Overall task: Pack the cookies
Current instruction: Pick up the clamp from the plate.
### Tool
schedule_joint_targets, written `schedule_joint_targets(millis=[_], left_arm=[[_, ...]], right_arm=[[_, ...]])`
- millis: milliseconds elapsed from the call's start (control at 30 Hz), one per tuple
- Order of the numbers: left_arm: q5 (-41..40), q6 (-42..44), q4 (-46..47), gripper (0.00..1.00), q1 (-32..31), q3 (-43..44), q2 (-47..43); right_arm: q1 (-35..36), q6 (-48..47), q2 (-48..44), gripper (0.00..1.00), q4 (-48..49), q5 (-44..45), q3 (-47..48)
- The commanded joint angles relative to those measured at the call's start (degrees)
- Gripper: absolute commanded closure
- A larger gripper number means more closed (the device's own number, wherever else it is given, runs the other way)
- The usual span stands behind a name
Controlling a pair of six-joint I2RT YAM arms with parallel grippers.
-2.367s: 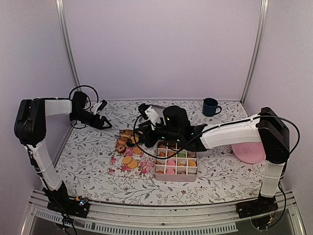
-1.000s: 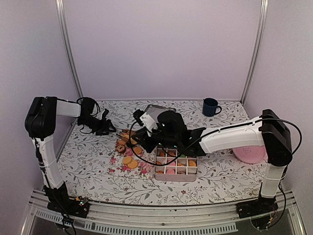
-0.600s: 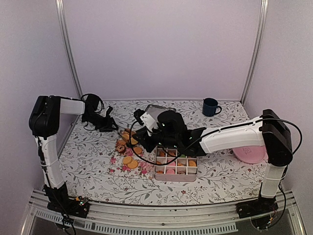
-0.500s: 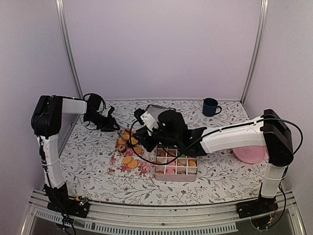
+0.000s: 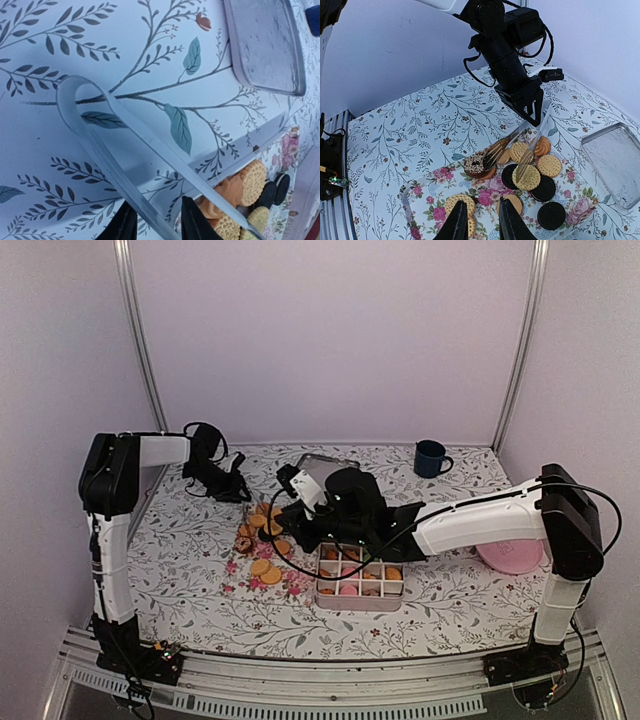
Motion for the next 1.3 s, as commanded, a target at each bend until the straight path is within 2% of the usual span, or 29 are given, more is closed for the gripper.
schedule_joint_targets(millis=[0, 100, 400, 567, 700, 800, 900, 1167, 1267], left_arm=[[-1.1, 1.5, -3.0, 0.75, -2.1, 2.2, 0.7], [-1.5, 2.0, -4.0, 0.84, -2.7, 3.2, 1.3], [1.9, 1.9, -4.0, 0.86, -3.9, 4.6, 1.7], [6.7, 3.1, -5.0, 1.0, -3.9, 6.0, 1.4], [8.9, 4.7, -7.7, 1.0, -3.9, 7.6, -0.3], [11.2, 5.6, -8.1, 1.0, -3.9, 7.3, -2.8], [15.1, 5.8, -8.3, 1.0, -3.9, 6.5, -5.0], [34.5, 5.6, -5.9, 1.0, -4.6, 1.8, -8.4], [39.7, 7.9, -5.2, 1.0, -5.2, 0.9, -10.4]], right_arm=[[0.4, -0.4, -1.8, 0.77, 1.4, 1.1, -0.9], [0.4, -0.5, -1.8, 0.77, 1.5, 1.2, -1.0], [0.4, -0.5, -2.0, 0.78, 1.5, 1.7, -1.5], [0.4, 0.0, -2.3, 0.78, 1.7, 1.3, -1.5], [0.2, 1.0, -2.8, 0.76, 2.1, 0.3, -1.6], [-0.7, 2.4, -3.1, 0.72, 2.6, -1.9, -1.6], [-1.7, 3.9, -3.5, 0.67, 3.3, -4.7, -1.6], [-4.0, 6.2, -4.4, 0.61, 3.4, -7.9, -1.6], [-5.1, 7.8, -4.8, 0.55, 3.7, -9.1, -2.9]])
